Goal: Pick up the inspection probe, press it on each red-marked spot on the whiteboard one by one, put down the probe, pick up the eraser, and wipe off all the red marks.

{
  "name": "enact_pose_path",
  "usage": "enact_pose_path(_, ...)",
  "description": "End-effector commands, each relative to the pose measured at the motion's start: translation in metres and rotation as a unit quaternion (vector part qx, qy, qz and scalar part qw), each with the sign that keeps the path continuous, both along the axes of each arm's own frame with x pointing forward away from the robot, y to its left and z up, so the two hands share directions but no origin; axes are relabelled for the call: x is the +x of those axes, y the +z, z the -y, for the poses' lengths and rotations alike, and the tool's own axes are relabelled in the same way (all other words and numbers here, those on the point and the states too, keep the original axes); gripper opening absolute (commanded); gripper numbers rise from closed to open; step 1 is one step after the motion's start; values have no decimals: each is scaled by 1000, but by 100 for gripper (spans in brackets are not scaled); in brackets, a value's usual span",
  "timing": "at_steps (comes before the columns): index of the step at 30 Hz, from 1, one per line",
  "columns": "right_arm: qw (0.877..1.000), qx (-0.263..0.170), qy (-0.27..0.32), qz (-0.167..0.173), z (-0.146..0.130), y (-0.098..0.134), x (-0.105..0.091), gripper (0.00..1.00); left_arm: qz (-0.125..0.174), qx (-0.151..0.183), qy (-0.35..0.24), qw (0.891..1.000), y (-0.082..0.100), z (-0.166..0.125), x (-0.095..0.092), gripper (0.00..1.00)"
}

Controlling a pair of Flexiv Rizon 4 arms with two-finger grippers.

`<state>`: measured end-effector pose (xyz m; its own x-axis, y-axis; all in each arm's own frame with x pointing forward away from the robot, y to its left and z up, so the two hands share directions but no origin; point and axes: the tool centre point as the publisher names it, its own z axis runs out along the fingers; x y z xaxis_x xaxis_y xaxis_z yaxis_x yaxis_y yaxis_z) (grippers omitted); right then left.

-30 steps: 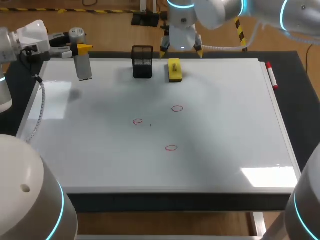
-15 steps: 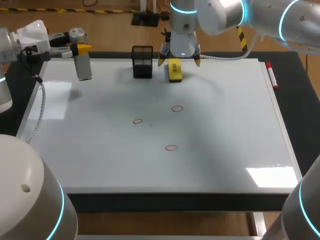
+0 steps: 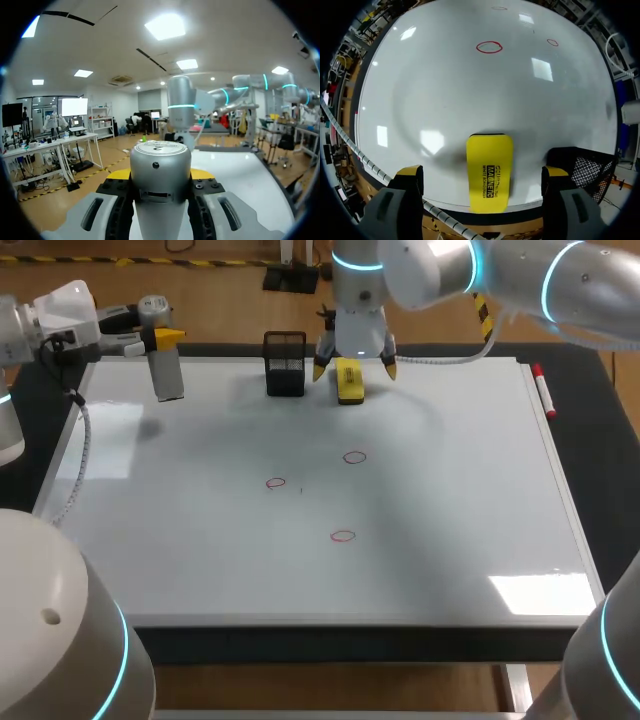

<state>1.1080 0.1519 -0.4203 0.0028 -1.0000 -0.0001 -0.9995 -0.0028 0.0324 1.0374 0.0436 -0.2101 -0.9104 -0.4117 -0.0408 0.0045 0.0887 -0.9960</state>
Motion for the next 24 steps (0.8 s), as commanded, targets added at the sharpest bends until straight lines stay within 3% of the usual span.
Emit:
enact_pose_path(1,1000,-4,0,-3,-1,-2,3,100,1,0,1,1000,1,0,0,0)
enact_pose_path(2,1000,-4,0,-4,-1,-2,3,99,1,0,1,1000,1,0,0,0)
enact_pose_path(3,1000,-4,0,-4,-1,-2,3,77,1,0,1,1000,1,0,0,0)
enact_pose_path(4,1000,-4,1,-4,-1,-2,3,46,1,0,1,1000,1,0,0,0)
enact_pose_path(5,1000,-5,1,-3,-1,-2,3,40,1,0,1,1000,1,0,0,0)
enact_pose_path(6,1000,-6,0,-4,-2,-2,3,15,1,0,1,1000,1,0,0,0)
enact_pose_path(7,1000,-8,-1,-3,-2,-2,3,0,1,0,1,1000,1,0,0,0)
enact_pose_path(17,999,-19,-6,27,-5,27,-3,0,1,0,1,1000,1,0,0,0)
enact_pose_path(24,998,-13,-46,38,18,43,-10,0,1,0,1,1000,1,0,0,0)
